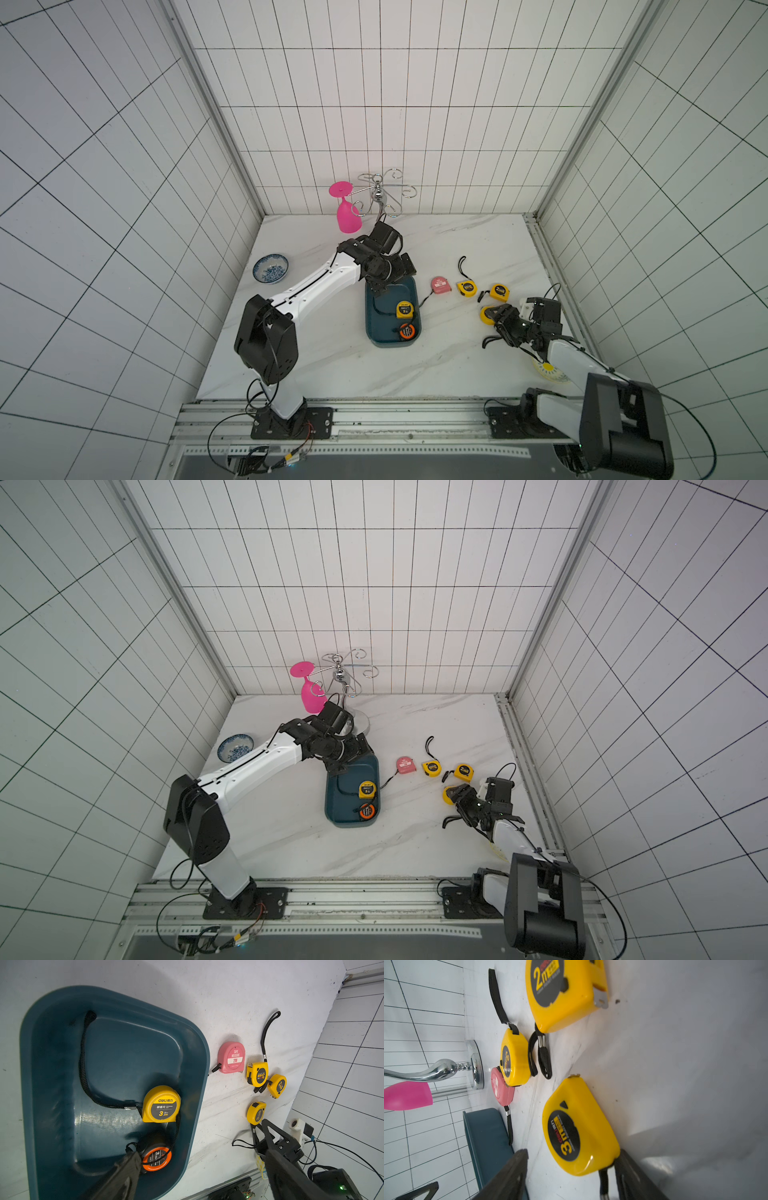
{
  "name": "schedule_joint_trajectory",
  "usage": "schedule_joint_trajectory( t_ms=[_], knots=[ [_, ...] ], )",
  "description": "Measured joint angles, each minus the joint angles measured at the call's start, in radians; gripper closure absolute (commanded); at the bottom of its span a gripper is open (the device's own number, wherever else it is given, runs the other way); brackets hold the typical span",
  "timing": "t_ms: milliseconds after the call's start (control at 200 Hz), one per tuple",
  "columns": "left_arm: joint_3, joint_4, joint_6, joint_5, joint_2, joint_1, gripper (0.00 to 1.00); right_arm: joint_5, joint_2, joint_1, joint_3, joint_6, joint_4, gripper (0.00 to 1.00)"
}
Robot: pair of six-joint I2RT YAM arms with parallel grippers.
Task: Take the tape measure out of the storage box
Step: Place the tape measure at the center of the board, then pick up the tape measure from the storage box.
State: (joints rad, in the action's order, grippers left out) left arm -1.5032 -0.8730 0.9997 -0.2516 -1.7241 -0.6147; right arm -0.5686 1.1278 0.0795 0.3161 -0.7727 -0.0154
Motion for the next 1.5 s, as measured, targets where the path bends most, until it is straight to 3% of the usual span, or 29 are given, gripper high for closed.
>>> schedule_joint_trajectory(
  t_ms=[540, 795, 1074, 1499],
  knots=[
    [0.058, -0.071, -0.174, 0.045, -0.005, 0.000, 0.02, 0.086, -0.165, 0.000, 0.083, 0.111, 0.317, 0.06],
    [0.037, -0.117, -0.329, 0.092, -0.132, -0.040, 0.03, 0.094, -0.161, 0.000, 0.184, 0.156, 0.389, 0.01],
    [0.016, -0.125, -0.444, 0.127, -0.220, -0.060, 0.03, 0.088, -0.122, 0.000, 0.257, 0.187, 0.433, 0.01],
    [-0.064, -0.133, -0.504, 0.158, -0.313, -0.116, 0.03, 0.064, -0.051, -0.003, 0.328, 0.202, 0.435, 0.01]
  ],
)
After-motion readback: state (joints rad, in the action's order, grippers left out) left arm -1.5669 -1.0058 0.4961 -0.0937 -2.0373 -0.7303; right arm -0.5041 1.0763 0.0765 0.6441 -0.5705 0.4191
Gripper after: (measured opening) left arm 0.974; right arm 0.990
